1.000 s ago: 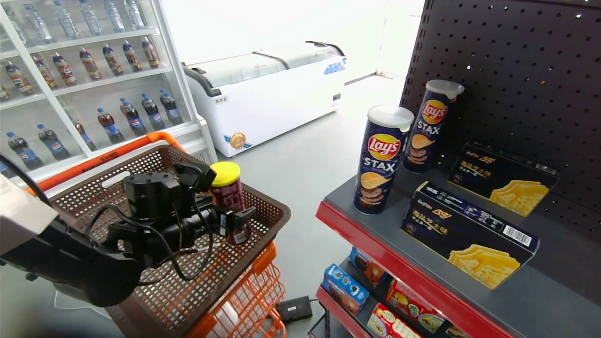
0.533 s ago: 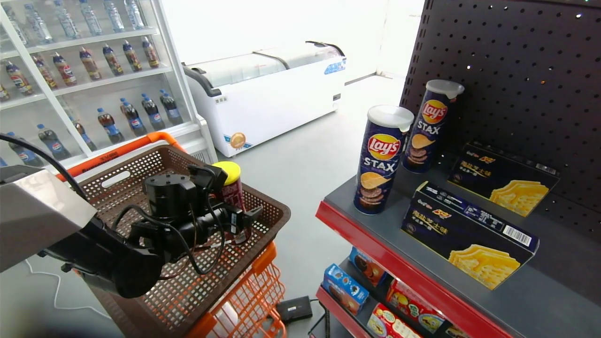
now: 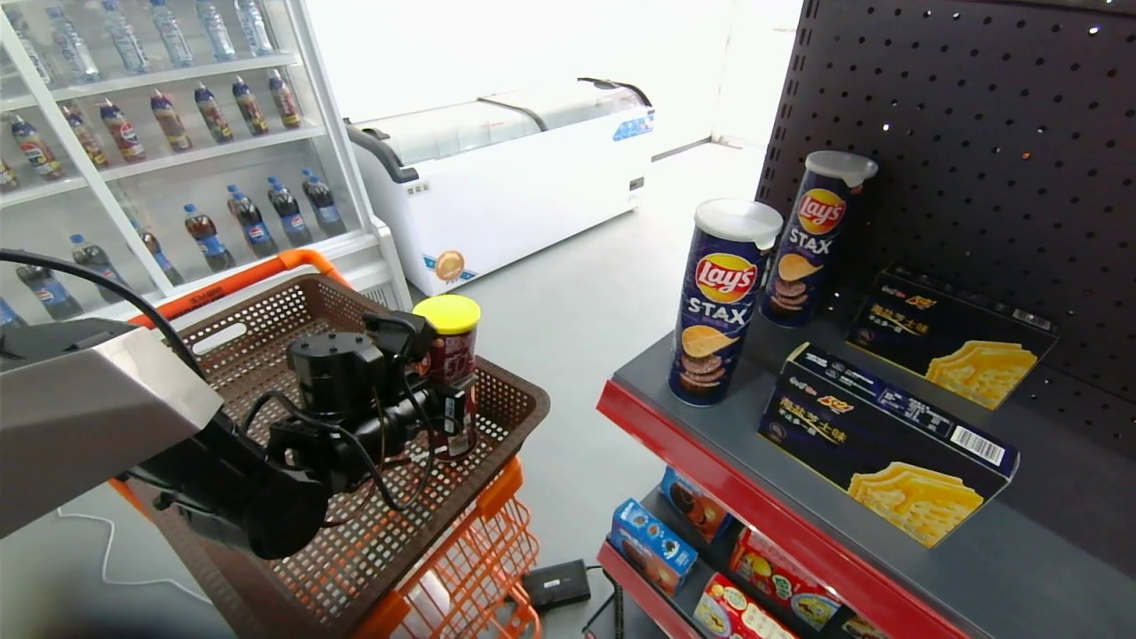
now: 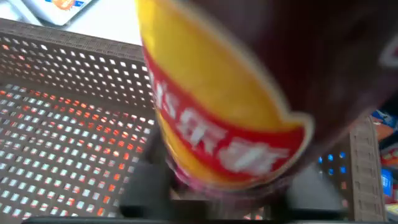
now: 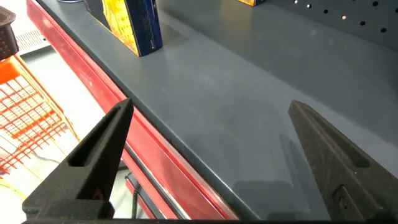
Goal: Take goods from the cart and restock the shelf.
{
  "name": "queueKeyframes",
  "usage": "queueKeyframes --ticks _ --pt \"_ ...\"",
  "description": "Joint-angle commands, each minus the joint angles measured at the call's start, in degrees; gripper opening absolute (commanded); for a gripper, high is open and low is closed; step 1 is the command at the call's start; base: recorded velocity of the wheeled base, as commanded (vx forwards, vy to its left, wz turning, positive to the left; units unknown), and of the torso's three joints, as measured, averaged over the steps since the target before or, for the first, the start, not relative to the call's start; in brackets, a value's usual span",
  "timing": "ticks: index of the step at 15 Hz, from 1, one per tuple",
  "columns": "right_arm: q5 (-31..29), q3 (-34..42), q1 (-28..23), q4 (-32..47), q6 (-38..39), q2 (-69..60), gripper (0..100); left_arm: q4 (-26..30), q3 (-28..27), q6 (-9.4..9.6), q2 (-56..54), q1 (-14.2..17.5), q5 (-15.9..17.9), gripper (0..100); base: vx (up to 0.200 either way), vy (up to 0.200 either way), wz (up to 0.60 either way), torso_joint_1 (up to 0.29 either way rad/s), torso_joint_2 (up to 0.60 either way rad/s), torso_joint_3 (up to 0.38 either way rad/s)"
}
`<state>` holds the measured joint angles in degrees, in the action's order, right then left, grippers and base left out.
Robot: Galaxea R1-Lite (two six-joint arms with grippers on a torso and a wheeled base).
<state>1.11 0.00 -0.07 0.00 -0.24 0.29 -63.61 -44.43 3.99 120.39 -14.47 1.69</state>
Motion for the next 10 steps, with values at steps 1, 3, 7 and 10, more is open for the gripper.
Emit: queueKeyframes --ticks 1,3,7,10 --pt "0.03 0.0 -0.01 0.0 -0.02 0.06 100 0.07 -0.21 0.14 0.02 -0.56 -0.38 0 0.0 0.0 0.0 0.0 0.0 0.0" --pt "0.03 0.0 -0.01 0.0 -0.02 0.06 100 1.03 -0.3 1.2 -3.59 -1.79 -2.75 0 0.0 0.0 0.0 0.0 0.0 0.0" --pt "0.03 0.0 0.07 0.0 -0.02 0.06 100 9.82 -1.27 1.2 -13.7 -2.32 -2.31 0 0.0 0.0 0.0 0.0 0.0 0.0" --pt "0.03 0.0 0.07 0.0 -0.02 0.06 100 17.29 -1.0 1.2 -21.34 -2.49 -1.08 0 0.0 0.0 0.0 0.0 0.0 0.0"
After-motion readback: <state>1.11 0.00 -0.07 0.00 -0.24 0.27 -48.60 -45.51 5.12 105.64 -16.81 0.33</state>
